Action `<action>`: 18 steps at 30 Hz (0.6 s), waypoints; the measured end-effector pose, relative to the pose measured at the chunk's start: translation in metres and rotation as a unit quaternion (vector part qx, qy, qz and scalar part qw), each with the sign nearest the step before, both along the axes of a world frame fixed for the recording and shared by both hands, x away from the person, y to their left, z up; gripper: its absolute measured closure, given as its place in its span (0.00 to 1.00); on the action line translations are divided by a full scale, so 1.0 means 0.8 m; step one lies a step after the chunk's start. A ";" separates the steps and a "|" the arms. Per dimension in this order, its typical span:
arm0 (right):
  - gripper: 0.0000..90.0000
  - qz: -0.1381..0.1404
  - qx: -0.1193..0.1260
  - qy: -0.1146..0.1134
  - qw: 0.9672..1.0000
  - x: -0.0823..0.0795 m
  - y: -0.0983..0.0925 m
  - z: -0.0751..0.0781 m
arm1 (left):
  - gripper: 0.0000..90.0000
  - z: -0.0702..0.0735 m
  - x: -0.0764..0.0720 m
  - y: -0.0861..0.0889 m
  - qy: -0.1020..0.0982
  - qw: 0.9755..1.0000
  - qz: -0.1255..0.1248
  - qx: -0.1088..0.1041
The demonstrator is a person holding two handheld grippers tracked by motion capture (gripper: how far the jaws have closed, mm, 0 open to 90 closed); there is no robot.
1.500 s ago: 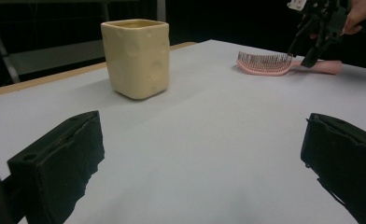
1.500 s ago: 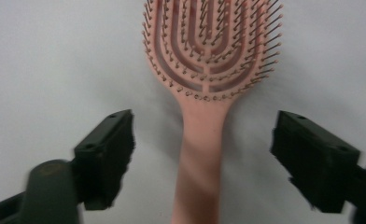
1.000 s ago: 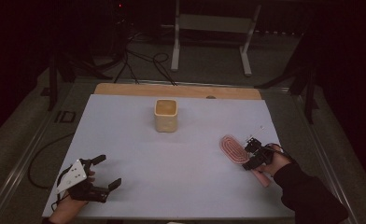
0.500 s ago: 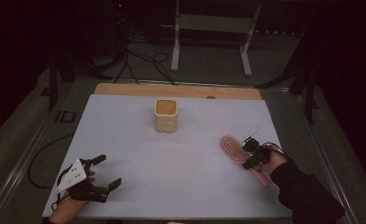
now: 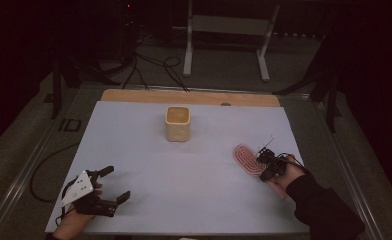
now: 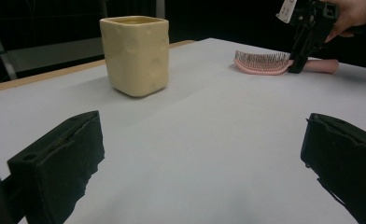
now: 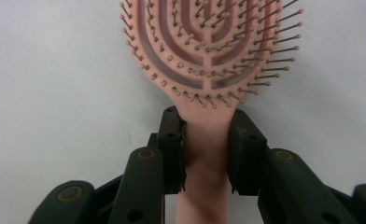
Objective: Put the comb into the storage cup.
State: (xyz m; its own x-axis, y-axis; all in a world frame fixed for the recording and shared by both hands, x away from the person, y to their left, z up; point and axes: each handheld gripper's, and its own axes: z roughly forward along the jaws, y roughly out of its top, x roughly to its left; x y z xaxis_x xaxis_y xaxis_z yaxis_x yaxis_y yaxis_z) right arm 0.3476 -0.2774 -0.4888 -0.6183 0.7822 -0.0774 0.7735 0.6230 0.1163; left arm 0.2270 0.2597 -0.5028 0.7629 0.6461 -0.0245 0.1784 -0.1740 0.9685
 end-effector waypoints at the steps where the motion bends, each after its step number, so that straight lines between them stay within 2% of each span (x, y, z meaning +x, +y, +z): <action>1: 0.78 0.002 -0.002 -0.001 1.000 0.000 0.001 0.001 | 0.00 0.000 0.000 0.000 0.000 1.000 0.000 0.000; 5: 0.78 0.005 -0.002 -0.013 1.000 -0.003 0.002 0.001 | 0.00 0.000 0.000 0.001 0.000 1.000 0.002 -0.001; 14: 0.78 -0.004 0.041 -0.041 0.998 -0.007 0.001 0.009 | 0.00 0.000 0.000 0.001 0.000 1.000 0.003 0.000; 18: 0.78 0.003 0.060 -0.051 0.997 -0.009 0.003 0.014 | 0.00 0.000 0.000 0.000 0.000 1.000 0.001 0.000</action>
